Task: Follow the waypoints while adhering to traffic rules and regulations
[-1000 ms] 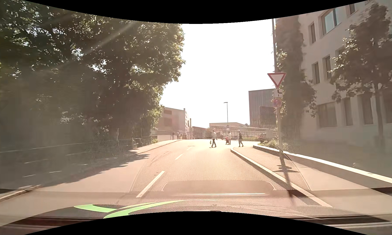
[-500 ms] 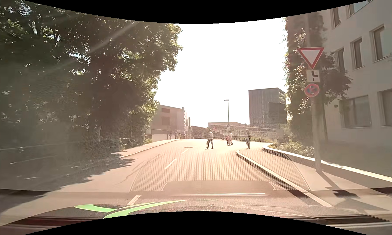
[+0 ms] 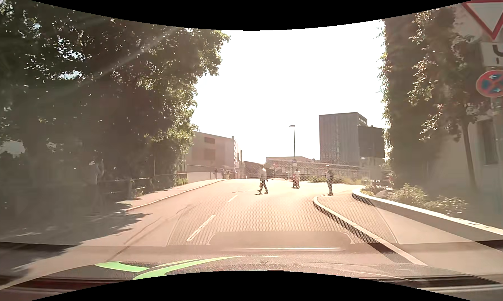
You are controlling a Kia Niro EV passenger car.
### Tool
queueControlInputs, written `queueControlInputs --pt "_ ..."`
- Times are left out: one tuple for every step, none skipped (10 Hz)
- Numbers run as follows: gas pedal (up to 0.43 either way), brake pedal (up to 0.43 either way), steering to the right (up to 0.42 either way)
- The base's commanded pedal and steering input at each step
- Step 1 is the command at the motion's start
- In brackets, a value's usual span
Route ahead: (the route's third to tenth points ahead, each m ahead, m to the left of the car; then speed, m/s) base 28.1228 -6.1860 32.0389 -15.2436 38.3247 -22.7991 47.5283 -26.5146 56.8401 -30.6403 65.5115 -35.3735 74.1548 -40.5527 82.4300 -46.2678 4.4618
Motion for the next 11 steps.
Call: queueControlInputs --pt "0.000 0.226 0.024" --pt "0.000 0.226 0.026" --pt "0.000 0.232 0.027" --pt "0.000 0.238 0.029" --pt "0.000 0.244 0.030" --pt "0.000 0.238 0.030" --pt "0.000 0.238 0.030" --pt "0.000 0.232 0.030" --pt "0.000 0.232 0.030" --pt "0.000 0.232 0.029" --pt "0.000 0.220 0.029"
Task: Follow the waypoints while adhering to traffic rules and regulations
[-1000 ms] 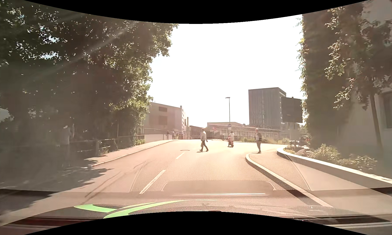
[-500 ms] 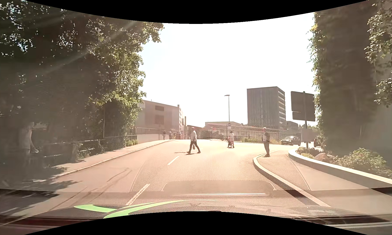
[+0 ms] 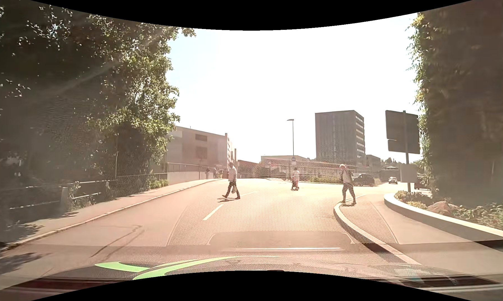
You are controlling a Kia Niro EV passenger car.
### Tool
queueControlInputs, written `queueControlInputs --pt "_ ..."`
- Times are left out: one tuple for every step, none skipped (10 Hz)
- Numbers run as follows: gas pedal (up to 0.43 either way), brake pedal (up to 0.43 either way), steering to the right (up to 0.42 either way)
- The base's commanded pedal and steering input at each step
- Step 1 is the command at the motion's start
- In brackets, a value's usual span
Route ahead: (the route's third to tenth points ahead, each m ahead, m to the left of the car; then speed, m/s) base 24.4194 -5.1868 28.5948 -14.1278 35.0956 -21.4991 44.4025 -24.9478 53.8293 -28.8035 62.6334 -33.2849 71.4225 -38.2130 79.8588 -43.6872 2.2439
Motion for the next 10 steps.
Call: queueControlInputs --pt "0.000 0.189 0.029" --pt "0.000 0.177 0.029" --pt "0.000 0.152 0.029" --pt "0.000 0.128 0.029" --pt "0.000 0.122 0.029" --pt "0.000 0.110 0.029" --pt "0.000 0.067 0.029" --pt "0.000 0.024 0.029" --pt "0.000 0.012 0.029" --pt "0.000 0.006 0.029"
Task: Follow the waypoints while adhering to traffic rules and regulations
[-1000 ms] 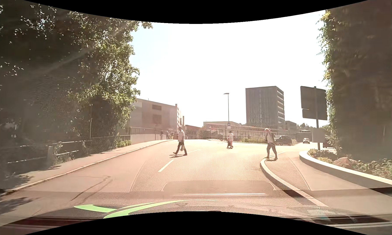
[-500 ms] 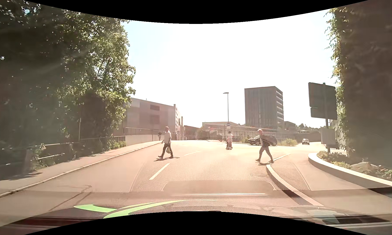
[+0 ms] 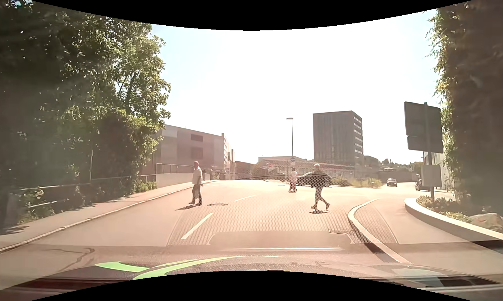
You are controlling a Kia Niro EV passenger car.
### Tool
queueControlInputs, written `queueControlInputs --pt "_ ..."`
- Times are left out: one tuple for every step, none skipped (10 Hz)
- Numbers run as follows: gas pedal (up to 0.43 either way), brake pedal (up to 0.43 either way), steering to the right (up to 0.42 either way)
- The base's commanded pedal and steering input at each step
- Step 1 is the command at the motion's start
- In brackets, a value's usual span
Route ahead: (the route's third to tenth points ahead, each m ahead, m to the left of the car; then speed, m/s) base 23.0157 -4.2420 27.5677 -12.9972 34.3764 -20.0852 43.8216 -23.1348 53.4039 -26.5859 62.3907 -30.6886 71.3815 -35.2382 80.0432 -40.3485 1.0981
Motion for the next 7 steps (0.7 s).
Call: queueControlInputs --pt "0.000 0.000 0.029" --pt "0.000 0.000 0.029" --pt "0.000 0.000 0.029" --pt "0.000 0.000 0.029" --pt "0.098 0.000 0.029" --pt "0.118 0.000 0.029" --pt "0.138 0.000 0.029"
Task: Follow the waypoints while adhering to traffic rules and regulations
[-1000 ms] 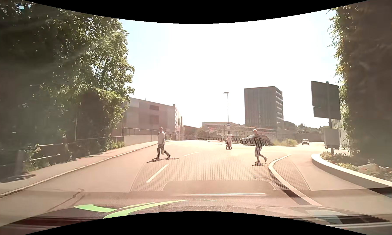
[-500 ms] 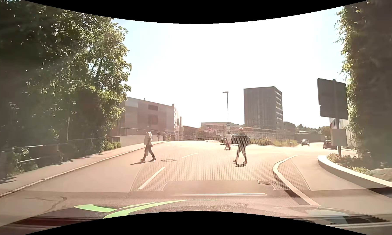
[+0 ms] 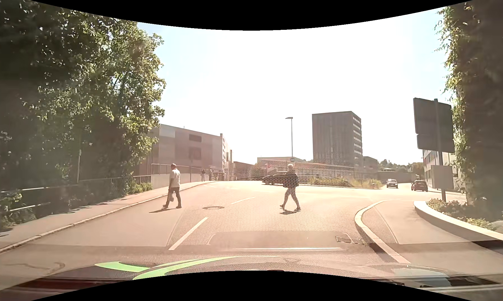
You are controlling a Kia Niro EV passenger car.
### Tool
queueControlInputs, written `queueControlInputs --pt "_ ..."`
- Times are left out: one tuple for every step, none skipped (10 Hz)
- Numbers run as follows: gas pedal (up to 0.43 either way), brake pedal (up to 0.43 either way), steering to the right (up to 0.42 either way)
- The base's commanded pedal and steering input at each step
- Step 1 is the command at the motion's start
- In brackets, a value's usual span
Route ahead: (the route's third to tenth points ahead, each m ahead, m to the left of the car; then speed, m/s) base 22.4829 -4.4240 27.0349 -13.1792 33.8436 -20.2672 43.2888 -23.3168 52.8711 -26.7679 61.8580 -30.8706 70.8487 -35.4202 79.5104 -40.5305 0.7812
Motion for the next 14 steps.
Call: queueControlInputs --pt "0.157 0.000 0.029" --pt "0.197 0.000 0.030" --pt "0.220 0.000 0.030" --pt "0.228 0.000 0.029" --pt "0.228 0.000 0.030" --pt "0.240 0.000 0.029" --pt "0.240 0.000 0.030" --pt "0.240 0.000 0.030" --pt "0.240 0.000 0.032" --pt "0.240 0.000 0.038" --pt "0.240 0.000 0.038" --pt "0.248 0.000 0.037" --pt "0.248 0.000 0.039" --pt "0.248 0.000 0.043"
